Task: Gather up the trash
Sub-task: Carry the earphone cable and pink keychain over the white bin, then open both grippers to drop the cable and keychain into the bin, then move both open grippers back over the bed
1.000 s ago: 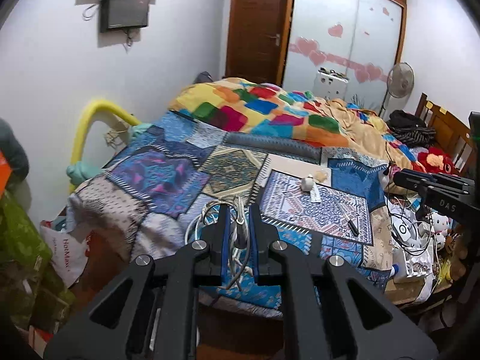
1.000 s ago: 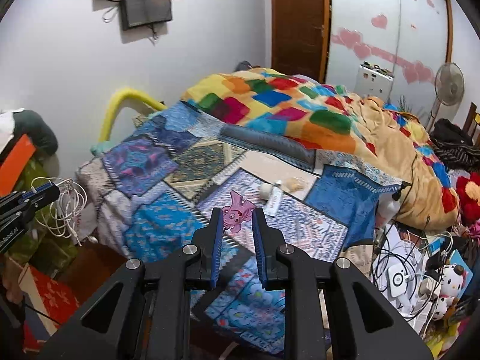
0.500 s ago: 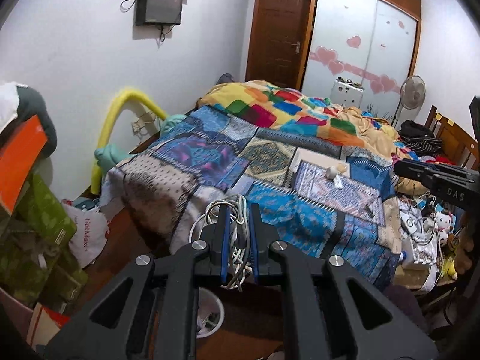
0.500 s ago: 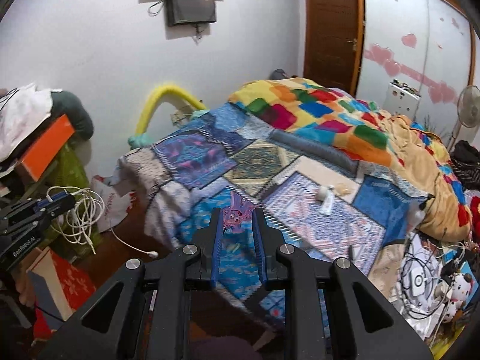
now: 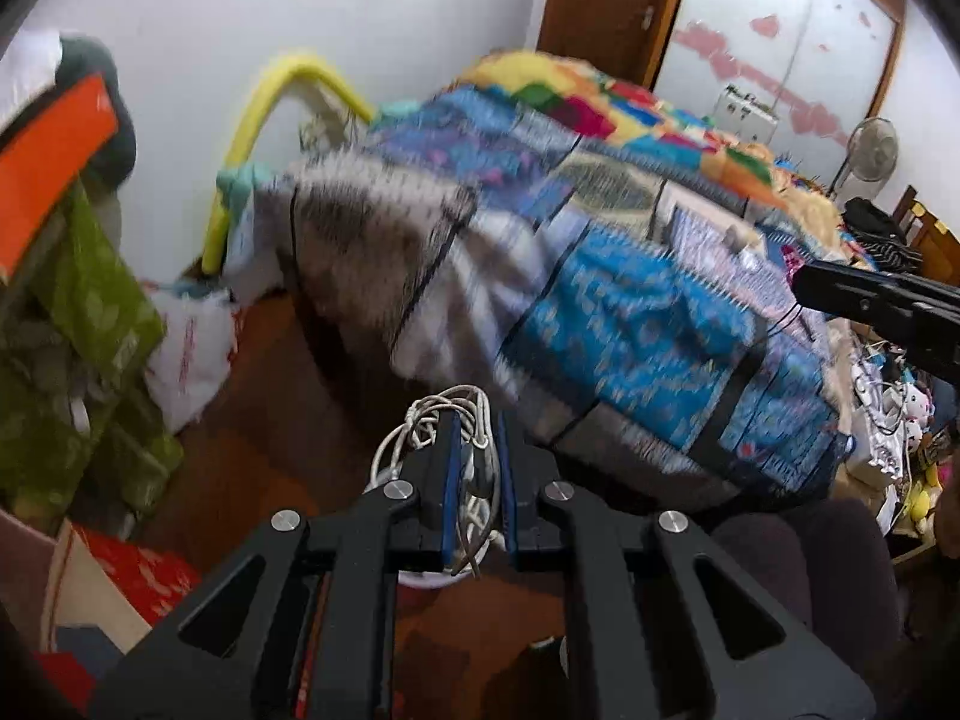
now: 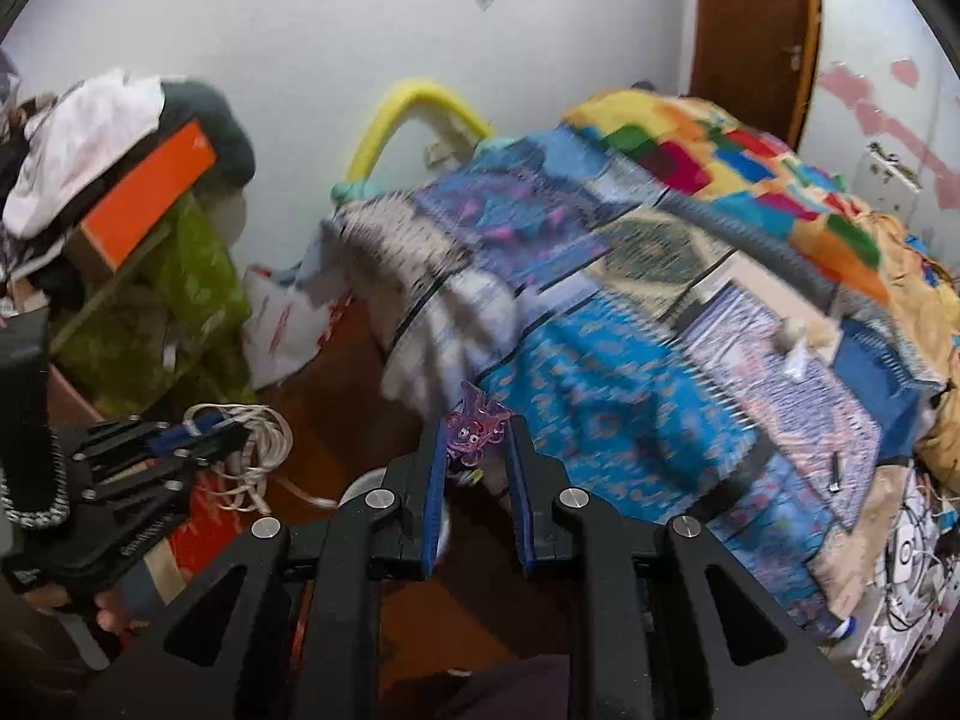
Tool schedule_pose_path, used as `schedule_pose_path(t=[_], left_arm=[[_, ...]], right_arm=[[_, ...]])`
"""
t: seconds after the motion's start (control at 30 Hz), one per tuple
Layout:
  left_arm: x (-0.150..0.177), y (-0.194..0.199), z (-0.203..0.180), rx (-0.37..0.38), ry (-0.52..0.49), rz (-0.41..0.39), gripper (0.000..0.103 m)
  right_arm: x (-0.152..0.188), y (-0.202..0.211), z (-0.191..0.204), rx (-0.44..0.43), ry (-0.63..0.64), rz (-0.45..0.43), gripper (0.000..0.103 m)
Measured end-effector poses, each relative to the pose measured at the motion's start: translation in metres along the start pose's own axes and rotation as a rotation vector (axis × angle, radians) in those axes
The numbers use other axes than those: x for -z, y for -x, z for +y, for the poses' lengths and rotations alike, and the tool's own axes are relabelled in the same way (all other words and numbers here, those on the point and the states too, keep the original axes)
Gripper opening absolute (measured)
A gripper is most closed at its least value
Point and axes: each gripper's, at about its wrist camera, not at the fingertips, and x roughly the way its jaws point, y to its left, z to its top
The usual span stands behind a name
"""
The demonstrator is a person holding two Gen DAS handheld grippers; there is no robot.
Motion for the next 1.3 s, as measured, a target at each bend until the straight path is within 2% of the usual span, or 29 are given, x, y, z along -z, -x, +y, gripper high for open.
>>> schedule_pose_path(t=[0.3, 0.43, 0.67, 0.87, 1.0, 1.3], left_arm=[[0.038, -0.082, 0.021, 0.021, 0.089, 0.198, 0.011], [0.047, -0.113, 0.028, 0.005, 0.103, 0.263, 0.011], [0.064, -0.169, 0.057, -0.011, 0.190, 0.377, 0.011], [0.078, -0.202, 0.072, -0.004, 0.257, 0.490, 0.012], [0.085, -0.200, 0.077, -0.033, 0.255, 0.497, 0.036], [0.082, -0.146, 0.106, -0.066, 0.334, 0.400, 0.037]], right_arm=[[0.015, -0.071, 0.028, -0.071, 0.024, 0.170, 0.018], [0.019, -0.099, 0.034, -0.080, 0.031, 0.233, 0.018], [0.022, -0.134, 0.039, -0.092, 0.035, 0.301, 0.018], [0.023, -0.156, 0.045, -0.110, 0.041, 0.350, 0.018], [0.027, -0.171, 0.056, -0.120, 0.059, 0.380, 0.017], [0.023, -0.194, 0.077, -0.155, 0.083, 0.420, 0.018]])
